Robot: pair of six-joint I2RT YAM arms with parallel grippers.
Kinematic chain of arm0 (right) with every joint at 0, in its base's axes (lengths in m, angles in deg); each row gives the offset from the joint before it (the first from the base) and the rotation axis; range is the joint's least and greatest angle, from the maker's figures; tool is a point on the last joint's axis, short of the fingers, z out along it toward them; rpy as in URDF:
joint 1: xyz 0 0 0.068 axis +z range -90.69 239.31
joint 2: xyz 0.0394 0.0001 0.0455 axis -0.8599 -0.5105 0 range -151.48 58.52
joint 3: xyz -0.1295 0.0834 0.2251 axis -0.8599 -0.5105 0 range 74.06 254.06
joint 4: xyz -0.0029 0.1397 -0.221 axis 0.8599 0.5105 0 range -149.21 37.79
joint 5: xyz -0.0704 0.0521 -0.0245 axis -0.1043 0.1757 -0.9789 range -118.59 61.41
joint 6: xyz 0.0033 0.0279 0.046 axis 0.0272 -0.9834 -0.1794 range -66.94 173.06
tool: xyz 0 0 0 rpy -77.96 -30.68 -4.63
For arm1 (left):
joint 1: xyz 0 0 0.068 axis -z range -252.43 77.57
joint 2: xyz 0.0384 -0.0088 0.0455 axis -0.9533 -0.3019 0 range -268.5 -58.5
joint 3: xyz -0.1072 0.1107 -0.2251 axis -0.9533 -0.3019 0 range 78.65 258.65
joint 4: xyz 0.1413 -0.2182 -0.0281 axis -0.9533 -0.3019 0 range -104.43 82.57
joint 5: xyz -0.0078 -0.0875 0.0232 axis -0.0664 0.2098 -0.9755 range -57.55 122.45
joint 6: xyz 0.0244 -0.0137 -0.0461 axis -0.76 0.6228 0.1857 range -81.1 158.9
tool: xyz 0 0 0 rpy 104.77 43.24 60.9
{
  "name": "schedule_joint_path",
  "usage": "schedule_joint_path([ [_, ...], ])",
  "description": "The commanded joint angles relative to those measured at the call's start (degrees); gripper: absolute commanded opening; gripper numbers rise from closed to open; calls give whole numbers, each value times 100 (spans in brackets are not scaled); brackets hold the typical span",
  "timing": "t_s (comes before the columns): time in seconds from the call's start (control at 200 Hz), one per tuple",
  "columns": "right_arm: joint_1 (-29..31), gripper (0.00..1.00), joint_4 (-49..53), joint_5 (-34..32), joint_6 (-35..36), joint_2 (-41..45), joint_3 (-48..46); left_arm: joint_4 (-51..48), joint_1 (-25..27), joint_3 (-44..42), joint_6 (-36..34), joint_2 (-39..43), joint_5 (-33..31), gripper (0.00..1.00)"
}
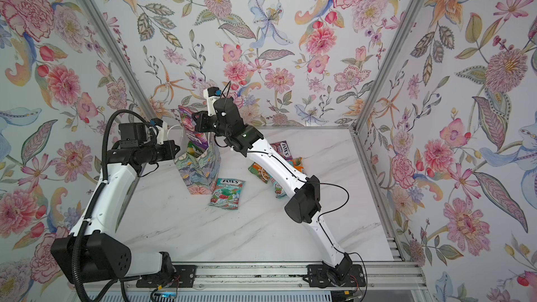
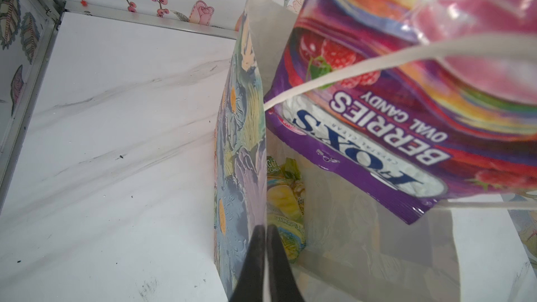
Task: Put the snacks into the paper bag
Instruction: 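Lower the purple Berries bag into the paper bag and open the right gripper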
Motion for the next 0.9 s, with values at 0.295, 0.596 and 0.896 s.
schedule_joint_path([
  [0.295,155,0,-541,983,196,1043,-1464,-90,37,219,-11,-76,46,2],
  [0.596,145,0,-1178,1232,128,1564,-2612,-136,33,267,-32,-104,-3,2],
  [0.896,109,0,-1856,1633,-78,1776,-3346,-175,39,258,-48,-96,-33,2],
])
